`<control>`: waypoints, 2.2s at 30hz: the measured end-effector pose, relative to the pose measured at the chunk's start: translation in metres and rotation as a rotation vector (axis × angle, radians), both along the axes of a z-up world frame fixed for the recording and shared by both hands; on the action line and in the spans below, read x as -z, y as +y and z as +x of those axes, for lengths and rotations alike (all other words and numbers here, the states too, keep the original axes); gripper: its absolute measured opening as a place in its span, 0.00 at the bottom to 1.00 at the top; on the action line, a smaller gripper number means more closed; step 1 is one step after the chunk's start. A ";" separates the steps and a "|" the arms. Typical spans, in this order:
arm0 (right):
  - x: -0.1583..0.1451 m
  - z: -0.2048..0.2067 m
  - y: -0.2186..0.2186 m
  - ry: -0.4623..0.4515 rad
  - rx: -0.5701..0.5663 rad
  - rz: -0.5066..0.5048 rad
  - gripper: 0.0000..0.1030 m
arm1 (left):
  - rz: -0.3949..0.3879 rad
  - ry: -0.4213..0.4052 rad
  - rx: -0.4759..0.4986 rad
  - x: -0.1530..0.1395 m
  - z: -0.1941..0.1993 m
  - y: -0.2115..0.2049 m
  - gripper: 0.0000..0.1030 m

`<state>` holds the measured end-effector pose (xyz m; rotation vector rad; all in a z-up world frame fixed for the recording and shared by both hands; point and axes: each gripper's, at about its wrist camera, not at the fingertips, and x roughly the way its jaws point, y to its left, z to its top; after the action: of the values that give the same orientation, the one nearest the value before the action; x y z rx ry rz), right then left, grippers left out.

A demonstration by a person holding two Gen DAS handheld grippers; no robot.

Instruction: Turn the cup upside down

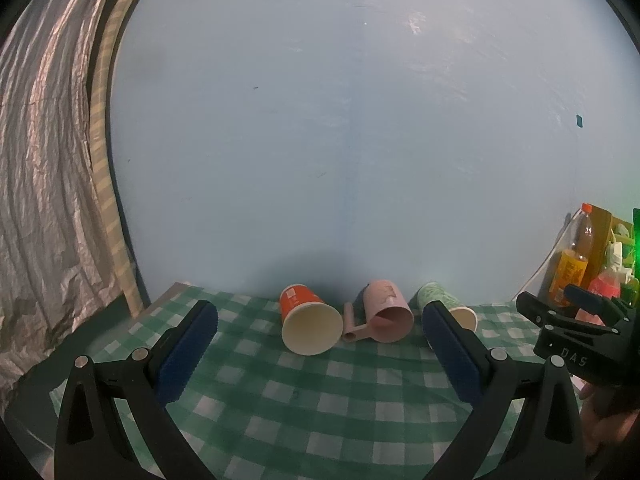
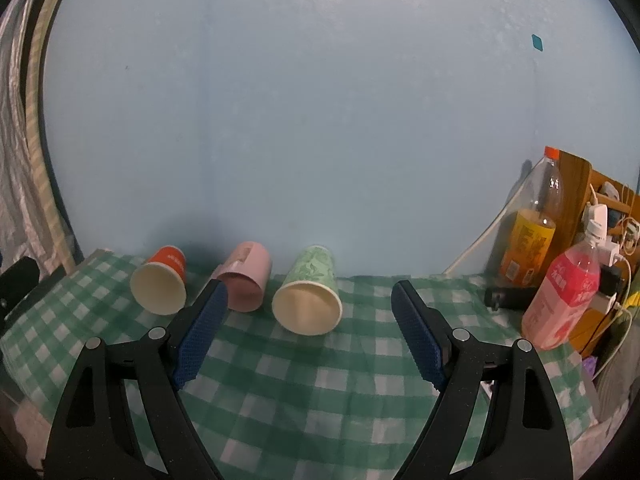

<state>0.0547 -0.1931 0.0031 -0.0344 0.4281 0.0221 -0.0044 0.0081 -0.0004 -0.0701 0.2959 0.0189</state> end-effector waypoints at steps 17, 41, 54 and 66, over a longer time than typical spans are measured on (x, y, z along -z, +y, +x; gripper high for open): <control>0.001 0.003 0.001 0.014 0.000 0.003 0.81 | -0.005 0.031 0.014 0.004 0.004 0.000 1.00; 0.004 0.006 0.004 0.030 -0.006 0.003 0.81 | -0.016 0.074 0.020 0.009 0.011 0.003 1.00; 0.008 0.009 0.007 0.042 -0.012 -0.002 0.81 | -0.033 0.092 0.024 0.011 0.014 0.004 1.00; 0.004 0.030 0.005 0.125 -0.087 0.046 0.83 | 0.038 0.152 0.090 -0.009 0.055 -0.007 1.00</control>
<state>0.0847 -0.1880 -0.0014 -0.0061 0.5507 0.1198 0.0506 0.0008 0.0083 -0.0177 0.4506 -0.0599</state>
